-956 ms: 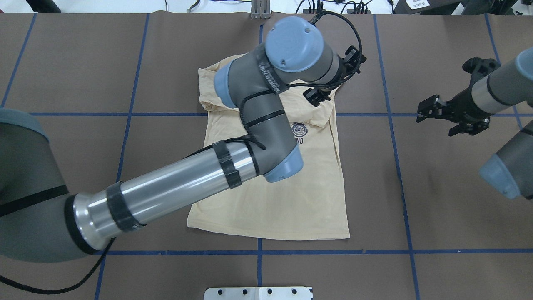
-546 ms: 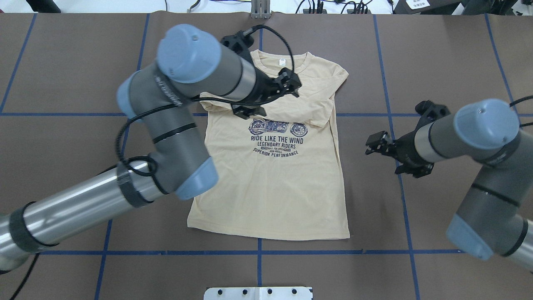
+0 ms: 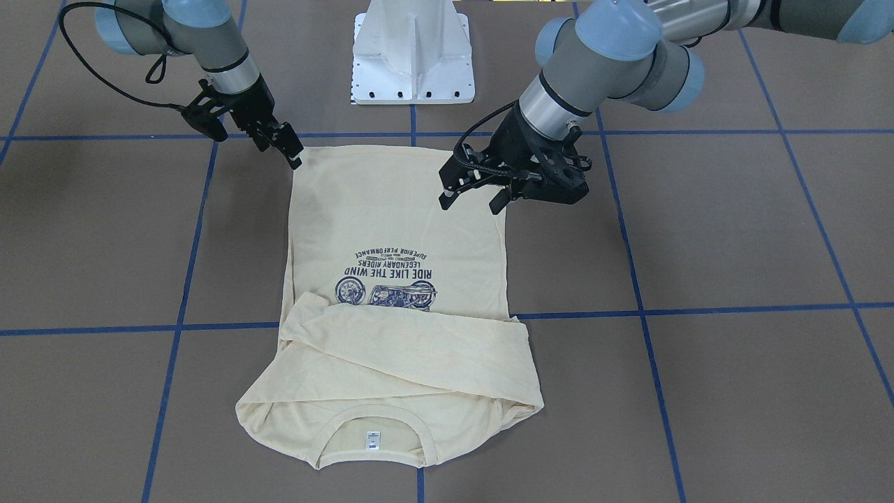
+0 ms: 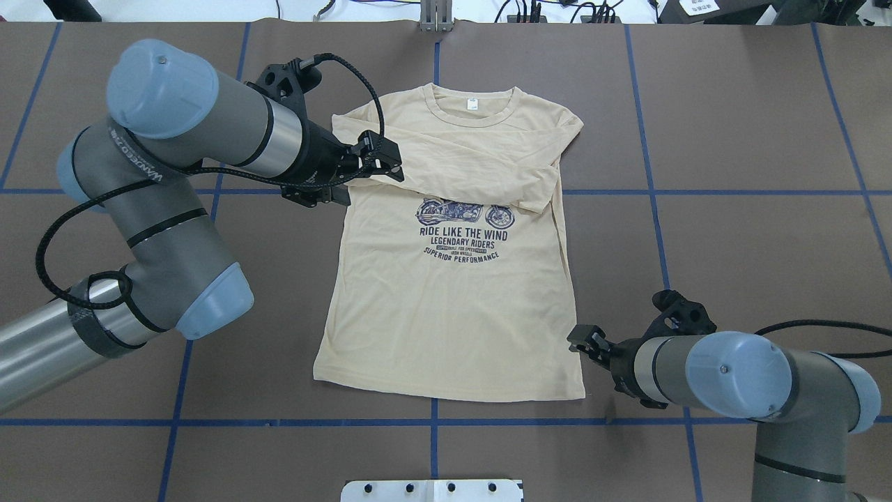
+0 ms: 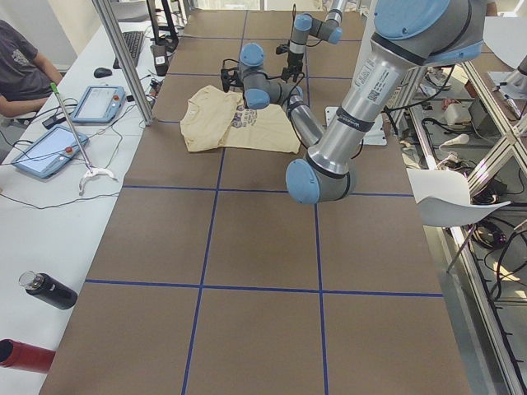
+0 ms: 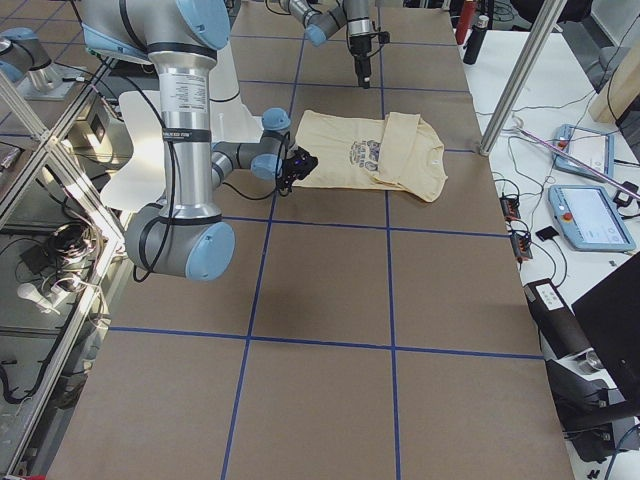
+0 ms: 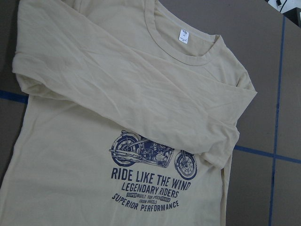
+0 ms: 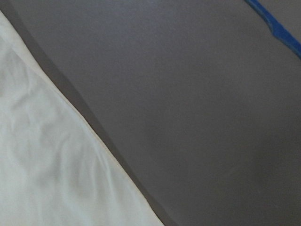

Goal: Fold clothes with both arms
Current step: 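Lower both grippers to the hem corners nearest the robot and grasp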

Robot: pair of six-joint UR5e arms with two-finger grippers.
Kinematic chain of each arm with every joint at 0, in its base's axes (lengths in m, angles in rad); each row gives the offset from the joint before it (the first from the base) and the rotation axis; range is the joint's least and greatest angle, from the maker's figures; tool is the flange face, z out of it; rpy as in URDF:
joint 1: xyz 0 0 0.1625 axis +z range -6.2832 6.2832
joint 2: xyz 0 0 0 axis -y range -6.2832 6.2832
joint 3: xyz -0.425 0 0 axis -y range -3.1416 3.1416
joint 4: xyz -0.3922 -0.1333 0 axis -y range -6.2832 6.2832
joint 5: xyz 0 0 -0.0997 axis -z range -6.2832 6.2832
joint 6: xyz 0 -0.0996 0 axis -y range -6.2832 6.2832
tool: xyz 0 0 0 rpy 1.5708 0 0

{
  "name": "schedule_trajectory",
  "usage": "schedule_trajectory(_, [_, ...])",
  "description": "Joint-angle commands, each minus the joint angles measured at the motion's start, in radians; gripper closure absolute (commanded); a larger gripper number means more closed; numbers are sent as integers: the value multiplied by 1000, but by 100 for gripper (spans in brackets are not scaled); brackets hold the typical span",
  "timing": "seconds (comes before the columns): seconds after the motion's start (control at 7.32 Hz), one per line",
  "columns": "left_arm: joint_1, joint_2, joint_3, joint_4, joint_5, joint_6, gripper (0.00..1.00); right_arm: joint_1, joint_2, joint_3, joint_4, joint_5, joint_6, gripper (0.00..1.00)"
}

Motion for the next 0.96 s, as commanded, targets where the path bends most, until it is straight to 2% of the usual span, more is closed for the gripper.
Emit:
schedule_trajectory(0.0, [-1, 14, -5, -2, 1, 2, 5, -74, -5, -4, -2, -79, 74, 2])
schedule_trajectory(0.41, [1, 14, -7, -2, 2, 2, 5, -100, -4, -6, -2, -82, 76, 4])
schedule_trajectory(0.68, [1, 14, -7, -2, 4, 1, 5, -102, 5, -12, -8, -84, 76, 9])
schedule_trajectory(0.82, [1, 14, -5, -2, 4, 2, 5, -102, 5, -12, -8, -84, 76, 22])
